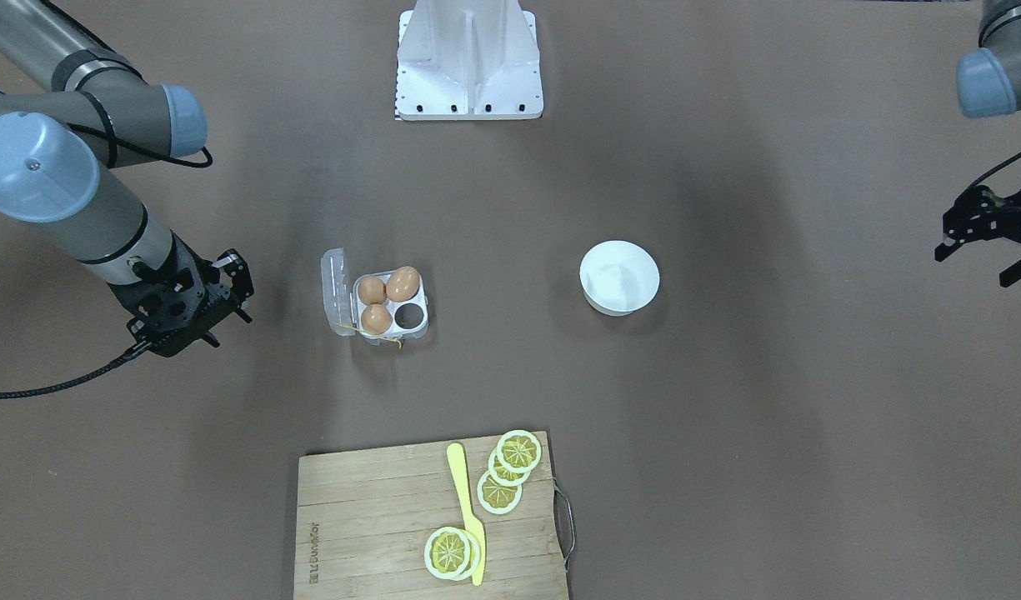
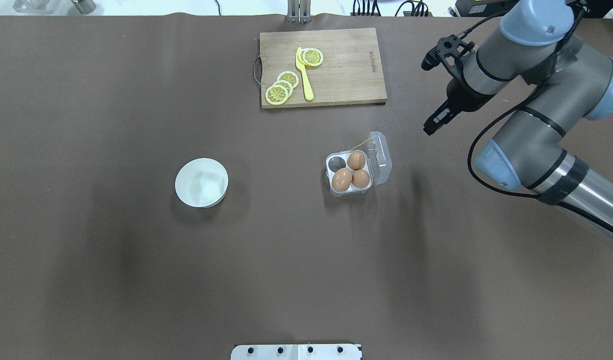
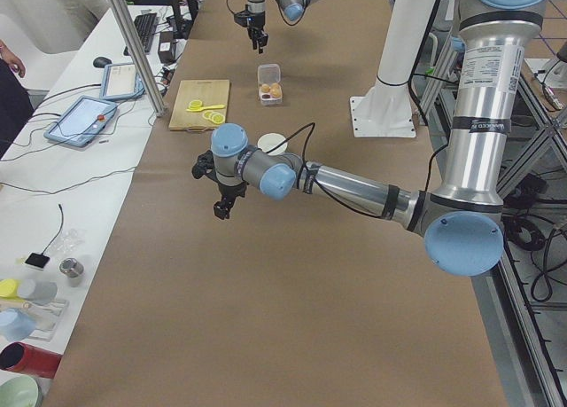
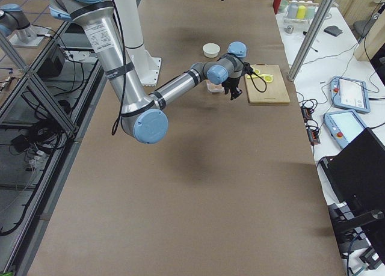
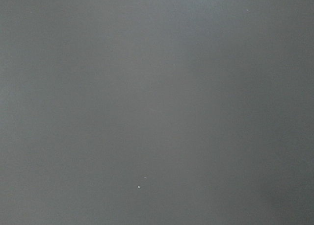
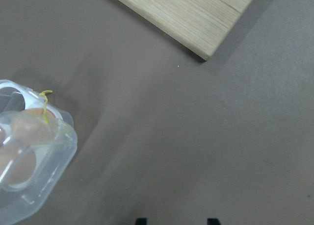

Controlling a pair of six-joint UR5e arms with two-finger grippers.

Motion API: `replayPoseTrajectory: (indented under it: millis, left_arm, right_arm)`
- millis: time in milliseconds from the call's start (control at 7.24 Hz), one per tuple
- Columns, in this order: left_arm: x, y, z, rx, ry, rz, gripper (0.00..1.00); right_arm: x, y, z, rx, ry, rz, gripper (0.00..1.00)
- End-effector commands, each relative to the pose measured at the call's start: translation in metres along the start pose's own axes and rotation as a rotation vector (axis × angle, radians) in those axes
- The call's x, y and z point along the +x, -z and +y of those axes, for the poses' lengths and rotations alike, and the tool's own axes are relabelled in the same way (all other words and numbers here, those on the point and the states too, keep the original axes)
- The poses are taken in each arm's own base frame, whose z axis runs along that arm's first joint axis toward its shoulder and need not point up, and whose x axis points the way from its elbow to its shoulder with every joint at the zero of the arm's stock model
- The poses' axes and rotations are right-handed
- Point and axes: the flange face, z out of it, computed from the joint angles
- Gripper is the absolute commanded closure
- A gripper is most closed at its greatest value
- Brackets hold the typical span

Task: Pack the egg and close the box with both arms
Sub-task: 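Move the right gripper to the carton lid and push it closed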

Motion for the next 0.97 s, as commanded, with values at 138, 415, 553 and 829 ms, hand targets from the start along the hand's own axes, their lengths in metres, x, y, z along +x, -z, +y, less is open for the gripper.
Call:
replayPoseTrajectory:
  millis: [138,415,553,829]
  left_arm:
    - [-0.004,-0.002,0.009,0.001,-0.005,-0.001,0.13]
    - [-0.007,-0.004,0.015,0.003,-0.007,-0.001,0.13]
    - [-0.007,-0.005,0.016,0.002,-0.006,-0.001,0.14]
    - [-0.01,-0.008,0.02,0.001,-0.006,-0.003,0.14]
  right_arm:
    - [-0.051,-0.016,-0.02,0.014,0.079,-0.046,0.48]
    - [-0.089,-0.013,-0.02,0.027,0.13,-0.079,0.47]
    - [-0.102,-0.009,-0.026,0.039,0.133,-0.092,0.47]
    - [-0.123,-0.008,-0.03,0.046,0.129,-0.111,0.42]
